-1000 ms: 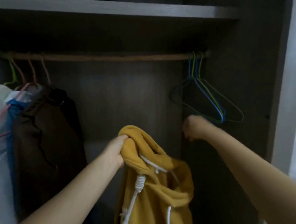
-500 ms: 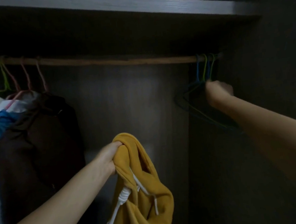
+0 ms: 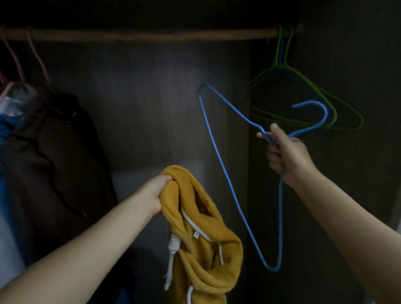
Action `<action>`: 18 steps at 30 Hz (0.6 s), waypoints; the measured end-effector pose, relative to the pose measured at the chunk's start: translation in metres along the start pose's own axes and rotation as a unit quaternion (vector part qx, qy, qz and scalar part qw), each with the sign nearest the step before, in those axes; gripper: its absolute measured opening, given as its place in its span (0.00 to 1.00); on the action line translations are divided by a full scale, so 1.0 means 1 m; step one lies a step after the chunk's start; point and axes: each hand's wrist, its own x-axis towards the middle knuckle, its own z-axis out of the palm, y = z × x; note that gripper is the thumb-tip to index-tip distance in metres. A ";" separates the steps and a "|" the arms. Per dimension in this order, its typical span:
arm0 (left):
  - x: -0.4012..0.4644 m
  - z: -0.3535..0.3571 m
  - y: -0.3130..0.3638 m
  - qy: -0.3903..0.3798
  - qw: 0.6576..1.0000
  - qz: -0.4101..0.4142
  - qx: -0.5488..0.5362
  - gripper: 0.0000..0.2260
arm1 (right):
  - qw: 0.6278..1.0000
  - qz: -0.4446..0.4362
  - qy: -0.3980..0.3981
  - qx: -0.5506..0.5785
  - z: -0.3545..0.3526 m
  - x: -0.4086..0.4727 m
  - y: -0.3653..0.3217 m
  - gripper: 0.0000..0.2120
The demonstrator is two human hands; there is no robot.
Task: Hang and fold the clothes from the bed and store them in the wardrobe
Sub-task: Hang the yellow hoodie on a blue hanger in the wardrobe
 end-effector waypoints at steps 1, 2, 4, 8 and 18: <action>0.003 0.000 -0.004 -0.005 1.000 -0.006 0.002 0.13 | 1.000 0.002 -0.012 0.005 0.003 -0.012 -0.001 0.13; 0.005 0.000 -0.008 -0.010 1.000 -0.011 0.005 0.13 | 0.999 -0.018 -0.025 0.017 0.006 -0.024 -0.004 0.14; 0.010 0.001 -0.012 -0.027 0.999 -0.021 0.008 0.14 | 0.993 -0.076 -0.050 0.072 0.012 -0.049 -0.009 0.16; 0.015 0.007 -0.014 -0.068 0.997 -0.026 0.015 0.12 | 0.970 -0.141 -0.120 0.157 0.025 -0.091 -0.005 0.18; 0.050 -0.043 0.024 -0.137 0.987 0.051 0.068 0.19 | 0.931 0.092 -0.198 -0.294 0.011 -0.140 0.052 0.19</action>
